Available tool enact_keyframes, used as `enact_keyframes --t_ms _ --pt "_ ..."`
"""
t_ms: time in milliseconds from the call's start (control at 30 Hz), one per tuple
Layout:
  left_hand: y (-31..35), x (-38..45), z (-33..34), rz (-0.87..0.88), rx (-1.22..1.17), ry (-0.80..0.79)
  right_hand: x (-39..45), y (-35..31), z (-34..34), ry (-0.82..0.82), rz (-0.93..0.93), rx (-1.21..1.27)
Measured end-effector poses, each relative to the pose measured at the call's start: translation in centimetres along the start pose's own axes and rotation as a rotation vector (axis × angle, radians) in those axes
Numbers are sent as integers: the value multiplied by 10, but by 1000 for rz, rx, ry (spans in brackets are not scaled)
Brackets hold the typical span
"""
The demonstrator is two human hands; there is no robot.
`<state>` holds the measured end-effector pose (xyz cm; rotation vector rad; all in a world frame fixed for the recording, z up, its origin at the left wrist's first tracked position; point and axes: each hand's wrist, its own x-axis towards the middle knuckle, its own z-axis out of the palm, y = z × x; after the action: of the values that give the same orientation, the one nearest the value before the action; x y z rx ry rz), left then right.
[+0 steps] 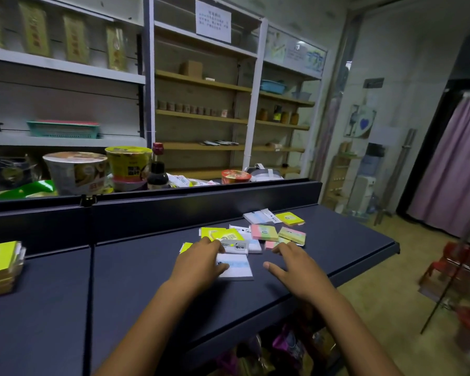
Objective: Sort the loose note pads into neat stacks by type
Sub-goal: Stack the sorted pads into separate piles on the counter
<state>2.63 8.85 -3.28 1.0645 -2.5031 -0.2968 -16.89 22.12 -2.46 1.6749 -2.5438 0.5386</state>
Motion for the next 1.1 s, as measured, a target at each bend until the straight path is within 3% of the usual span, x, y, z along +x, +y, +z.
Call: enact_keyframes --t_ms 300,633,1100 --pt "5 20 32 -83 -20 76 40 37 3 4 -102 32" --pt "0 24 36 -94 -11 -40 62 61 17 12 -160 108" --pt "-2 22 39 -120 -355 101 74 64 27 44 -209 204"
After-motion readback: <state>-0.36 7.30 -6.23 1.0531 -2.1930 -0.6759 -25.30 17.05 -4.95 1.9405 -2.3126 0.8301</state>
